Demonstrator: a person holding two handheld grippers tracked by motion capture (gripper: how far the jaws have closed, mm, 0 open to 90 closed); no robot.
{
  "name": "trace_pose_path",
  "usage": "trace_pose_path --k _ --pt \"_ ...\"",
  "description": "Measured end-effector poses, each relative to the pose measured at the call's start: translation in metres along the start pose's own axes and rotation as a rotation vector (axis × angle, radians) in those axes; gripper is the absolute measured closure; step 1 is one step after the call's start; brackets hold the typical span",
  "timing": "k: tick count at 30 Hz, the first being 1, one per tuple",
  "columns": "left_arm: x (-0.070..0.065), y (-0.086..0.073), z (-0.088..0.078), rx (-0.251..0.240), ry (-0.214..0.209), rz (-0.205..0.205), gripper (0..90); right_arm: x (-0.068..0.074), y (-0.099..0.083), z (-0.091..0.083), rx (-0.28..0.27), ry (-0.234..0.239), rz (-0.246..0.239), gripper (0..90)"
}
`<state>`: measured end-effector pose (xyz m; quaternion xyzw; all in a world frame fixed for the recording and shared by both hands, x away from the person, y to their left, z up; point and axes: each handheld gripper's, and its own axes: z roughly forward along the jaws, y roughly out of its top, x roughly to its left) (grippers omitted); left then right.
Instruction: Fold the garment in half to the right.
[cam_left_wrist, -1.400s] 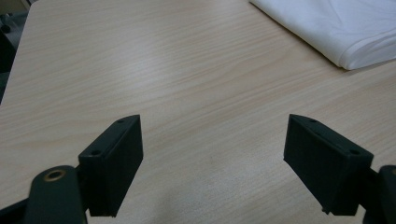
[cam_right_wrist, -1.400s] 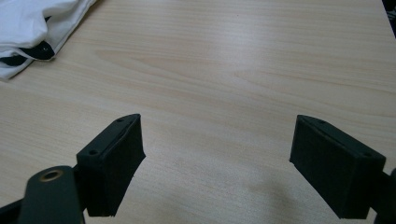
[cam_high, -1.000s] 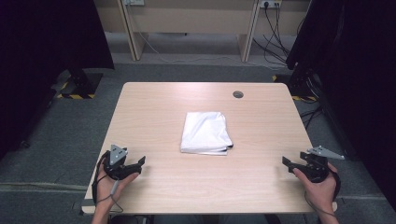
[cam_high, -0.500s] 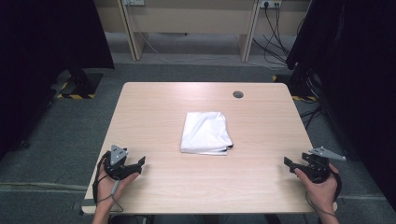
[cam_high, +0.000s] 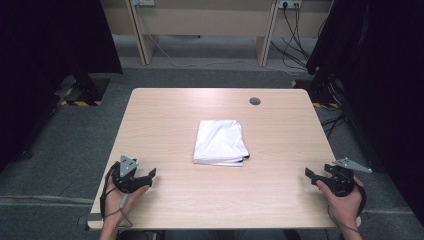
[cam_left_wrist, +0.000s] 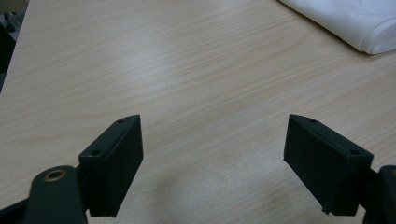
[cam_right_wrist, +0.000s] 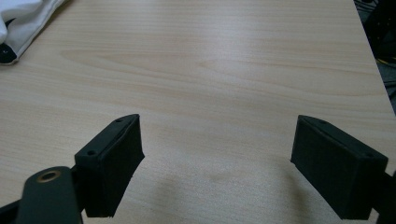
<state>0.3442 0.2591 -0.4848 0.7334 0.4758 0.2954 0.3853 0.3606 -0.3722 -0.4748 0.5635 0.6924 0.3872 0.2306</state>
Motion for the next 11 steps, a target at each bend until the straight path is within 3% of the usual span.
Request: trace_pose_path --k 11 --pt "-0.0011 0.0 0.0002 0.003 0.003 0.007 19.3 0.0004 0.0 0.0003 0.004 0.0 -0.001 16.7"
